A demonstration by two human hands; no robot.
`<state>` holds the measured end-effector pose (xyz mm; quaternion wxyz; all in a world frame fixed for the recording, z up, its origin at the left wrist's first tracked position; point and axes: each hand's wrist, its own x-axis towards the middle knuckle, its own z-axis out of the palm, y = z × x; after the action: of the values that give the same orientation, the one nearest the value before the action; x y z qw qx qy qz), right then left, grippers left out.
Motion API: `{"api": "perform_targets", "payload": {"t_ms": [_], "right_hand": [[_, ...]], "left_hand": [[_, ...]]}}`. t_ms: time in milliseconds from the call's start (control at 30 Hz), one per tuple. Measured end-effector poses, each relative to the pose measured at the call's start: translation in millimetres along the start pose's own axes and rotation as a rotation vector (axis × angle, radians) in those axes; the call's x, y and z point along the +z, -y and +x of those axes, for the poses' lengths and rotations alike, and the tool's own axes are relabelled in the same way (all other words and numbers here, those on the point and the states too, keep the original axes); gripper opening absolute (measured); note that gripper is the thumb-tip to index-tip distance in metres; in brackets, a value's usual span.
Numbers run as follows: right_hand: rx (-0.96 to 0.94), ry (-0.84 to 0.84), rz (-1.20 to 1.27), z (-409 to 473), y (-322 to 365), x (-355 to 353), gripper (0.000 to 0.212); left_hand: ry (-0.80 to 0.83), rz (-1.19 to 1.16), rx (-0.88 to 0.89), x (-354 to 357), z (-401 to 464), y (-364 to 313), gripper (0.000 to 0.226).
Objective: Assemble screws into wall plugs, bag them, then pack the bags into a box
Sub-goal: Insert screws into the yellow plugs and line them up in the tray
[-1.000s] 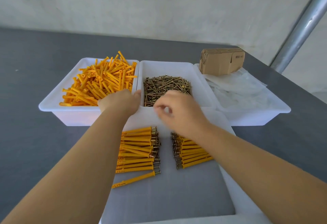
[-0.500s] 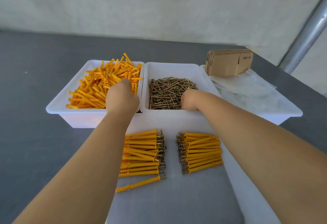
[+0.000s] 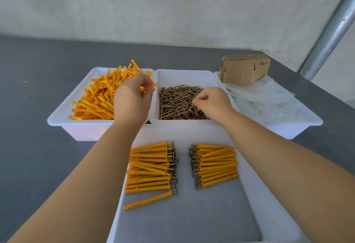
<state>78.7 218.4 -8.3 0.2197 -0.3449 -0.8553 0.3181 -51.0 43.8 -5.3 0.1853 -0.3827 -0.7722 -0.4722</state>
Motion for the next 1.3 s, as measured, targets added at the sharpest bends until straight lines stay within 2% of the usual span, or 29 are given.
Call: {"api": "perform_targets", "payload": {"t_ms": [100, 167, 233, 333, 467, 567, 700, 900, 967, 1067, 1133, 1200, 1300], "right_hand": [[0.131, -0.040, 0.599, -11, 8, -16, 0.010], [0.133, -0.013, 0.764, -18, 13, -26, 0.010], [0.110, 0.019, 0.800, -29, 18, -32, 0.010], [0.021, 0.062, 0.605, -46, 17, -29, 0.013], [-0.239, 0.012, 0.236, -65, 11, -14, 0.015], [-0.347, -0.126, 0.114, -72, 9, -11, 0.019], [-0.474, -0.253, 0.064, -75, 10, -16, 0.018], [-0.550, -0.229, -0.078, -77, 14, -15, 0.014], [-0.559, -0.214, -0.098, -78, 15, -15, 0.022], [-0.600, -0.122, 0.020, -84, 20, -14, 0.044], [-0.590, -0.008, 0.189, -89, 24, -10, 0.053], [-0.549, 0.032, 0.303, -90, 26, -8, 0.060], [-0.526, -0.209, 0.164, -84, 20, -12, 0.050]], "left_hand": [[0.113, -0.216, -0.006, 0, -5, -10, 0.006], [0.206, -0.305, -0.026, 0, -11, -17, 0.023], [0.281, -0.419, -0.097, 0, -17, -26, 0.047], [0.265, -0.411, -0.130, 2, -19, -31, 0.058], [0.315, -0.254, -0.055, 2, -18, -32, 0.022], [0.389, -0.235, 0.025, 1, -19, -35, 0.014], [0.424, -0.171, 0.162, 1, -21, -44, 0.014], [0.492, -0.117, 0.192, 3, -23, -45, 0.015], [0.494, -0.116, 0.202, 4, -23, -46, 0.015], [0.509, -0.130, 0.250, 5, -26, -52, 0.015], [0.532, -0.143, 0.295, 7, -29, -56, 0.016], [0.542, -0.150, 0.311, 7, -31, -59, 0.020], [0.490, -0.244, 0.220, 5, -29, -58, 0.025]]}}
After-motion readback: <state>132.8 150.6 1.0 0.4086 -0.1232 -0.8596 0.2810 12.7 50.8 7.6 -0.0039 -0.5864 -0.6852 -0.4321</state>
